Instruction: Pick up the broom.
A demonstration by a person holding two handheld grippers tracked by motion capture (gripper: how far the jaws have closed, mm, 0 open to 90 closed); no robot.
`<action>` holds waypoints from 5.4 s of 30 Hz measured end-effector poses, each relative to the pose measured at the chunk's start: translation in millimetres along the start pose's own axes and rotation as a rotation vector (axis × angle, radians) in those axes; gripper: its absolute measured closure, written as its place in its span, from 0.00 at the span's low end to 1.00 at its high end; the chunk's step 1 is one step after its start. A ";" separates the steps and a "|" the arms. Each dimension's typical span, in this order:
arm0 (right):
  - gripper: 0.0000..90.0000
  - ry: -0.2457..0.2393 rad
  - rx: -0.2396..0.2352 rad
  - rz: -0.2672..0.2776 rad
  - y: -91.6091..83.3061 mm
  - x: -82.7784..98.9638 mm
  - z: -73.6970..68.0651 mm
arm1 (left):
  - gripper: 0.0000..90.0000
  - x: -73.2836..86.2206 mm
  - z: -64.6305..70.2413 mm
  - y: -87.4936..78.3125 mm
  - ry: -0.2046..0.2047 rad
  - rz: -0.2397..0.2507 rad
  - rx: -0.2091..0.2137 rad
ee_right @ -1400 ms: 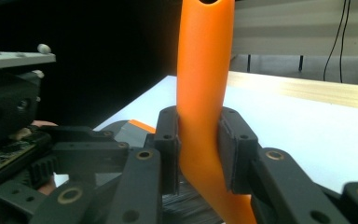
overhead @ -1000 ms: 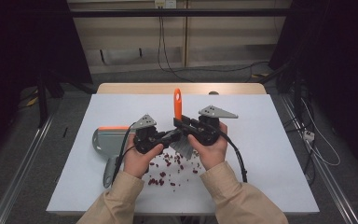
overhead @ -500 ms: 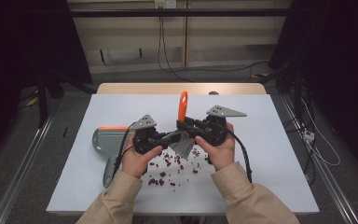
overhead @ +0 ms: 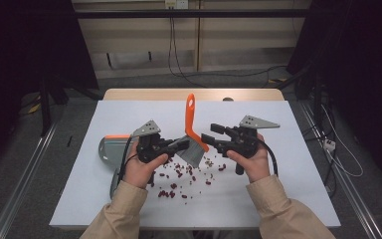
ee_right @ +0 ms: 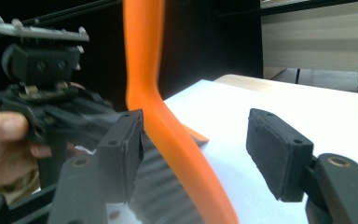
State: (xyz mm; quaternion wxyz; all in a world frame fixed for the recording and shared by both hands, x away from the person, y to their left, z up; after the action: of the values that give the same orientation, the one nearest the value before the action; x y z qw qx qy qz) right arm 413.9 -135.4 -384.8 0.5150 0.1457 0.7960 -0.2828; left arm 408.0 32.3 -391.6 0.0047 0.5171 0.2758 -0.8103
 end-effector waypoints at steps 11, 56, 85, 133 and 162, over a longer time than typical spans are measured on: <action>0.42 -0.020 -0.134 -0.016 3.9 11.5 -0.4 | 0.91 -2.2 8.9 1.3 0.024 -0.004 0.062; 0.78 -0.043 -0.278 -0.195 2.7 31.7 -6.6 | 0.87 -4.5 7.2 3.5 0.084 0.037 0.110; 0.79 0.074 -0.282 -0.144 -7.3 22.2 -3.3 | 0.91 10.3 -0.4 12.1 0.074 -0.014 0.089; 0.80 -0.110 0.396 -0.419 -59.5 42.9 70.5 | 0.17 12.1 -36.0 -22.0 0.107 -0.060 -0.207; 0.74 -0.121 0.449 -0.447 -28.2 65.1 83.7 | 0.14 39.0 -63.6 -60.5 0.090 -0.082 -0.284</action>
State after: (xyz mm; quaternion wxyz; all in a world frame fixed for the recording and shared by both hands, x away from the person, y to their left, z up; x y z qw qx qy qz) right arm 433.1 -212.0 -461.0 0.4415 0.0601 0.6939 -0.5656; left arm 425.3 123.1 -417.6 0.0322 0.5351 0.4084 -0.7388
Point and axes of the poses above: each handheld gripper's, and its own axes: y roughly forward along the jaws, x roughly out of its underside, z roughly to its right, the point moved 7 cm from there along y, roughly forward along the jaws, and after that the axes turned 8 degrees about -z, right-handed, at the moved point
